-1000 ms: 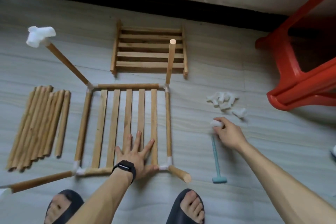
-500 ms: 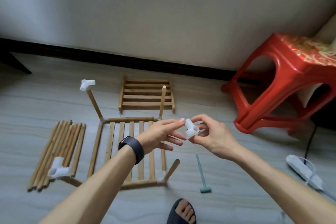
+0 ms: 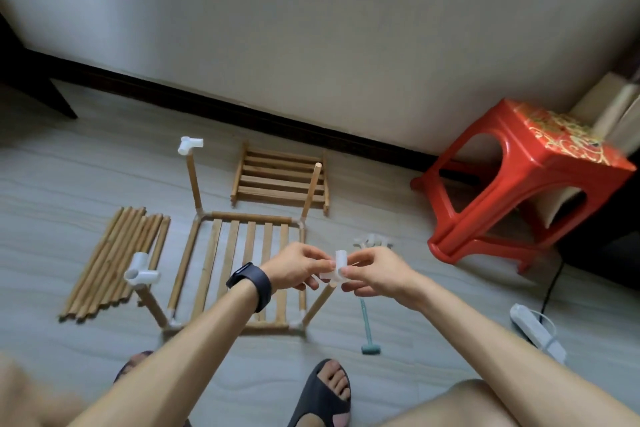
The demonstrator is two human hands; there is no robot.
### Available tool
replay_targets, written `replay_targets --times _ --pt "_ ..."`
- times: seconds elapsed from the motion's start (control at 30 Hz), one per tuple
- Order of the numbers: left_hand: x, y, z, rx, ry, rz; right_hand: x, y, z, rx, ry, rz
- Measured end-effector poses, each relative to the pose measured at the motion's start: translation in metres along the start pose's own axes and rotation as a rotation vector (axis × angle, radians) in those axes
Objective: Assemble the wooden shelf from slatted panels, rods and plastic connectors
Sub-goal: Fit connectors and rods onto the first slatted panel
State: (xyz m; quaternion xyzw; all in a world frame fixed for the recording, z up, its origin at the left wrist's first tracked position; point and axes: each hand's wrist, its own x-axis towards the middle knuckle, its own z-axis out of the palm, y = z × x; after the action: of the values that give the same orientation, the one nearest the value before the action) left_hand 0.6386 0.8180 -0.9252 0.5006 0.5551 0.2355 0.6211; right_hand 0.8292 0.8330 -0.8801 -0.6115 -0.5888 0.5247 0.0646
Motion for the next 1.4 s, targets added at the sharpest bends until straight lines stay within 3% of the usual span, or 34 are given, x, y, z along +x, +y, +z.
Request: replay_targets --times 0.27,0.73,1.03,1.4 --pt "0.006 -0.021 0.007 0.108 0.067 -0.001 0.018 0.001 0.016 -0.286 0.028 0.024" --pt "0.016 -0.027 0.018 0.075 0.044 0.016 0.024 0.010 0.001 -0.270 0.012 0.074" --pt "0.014 -0.033 0.012 0.027 0.044 0.036 0.026 0.015 -0.001 -0.132 -0.068 0.067" --pt "0.013 -0.042 0.016 0.124 0.052 0.005 0.032 0.026 0.005 -0.246 -0.115 0.071"
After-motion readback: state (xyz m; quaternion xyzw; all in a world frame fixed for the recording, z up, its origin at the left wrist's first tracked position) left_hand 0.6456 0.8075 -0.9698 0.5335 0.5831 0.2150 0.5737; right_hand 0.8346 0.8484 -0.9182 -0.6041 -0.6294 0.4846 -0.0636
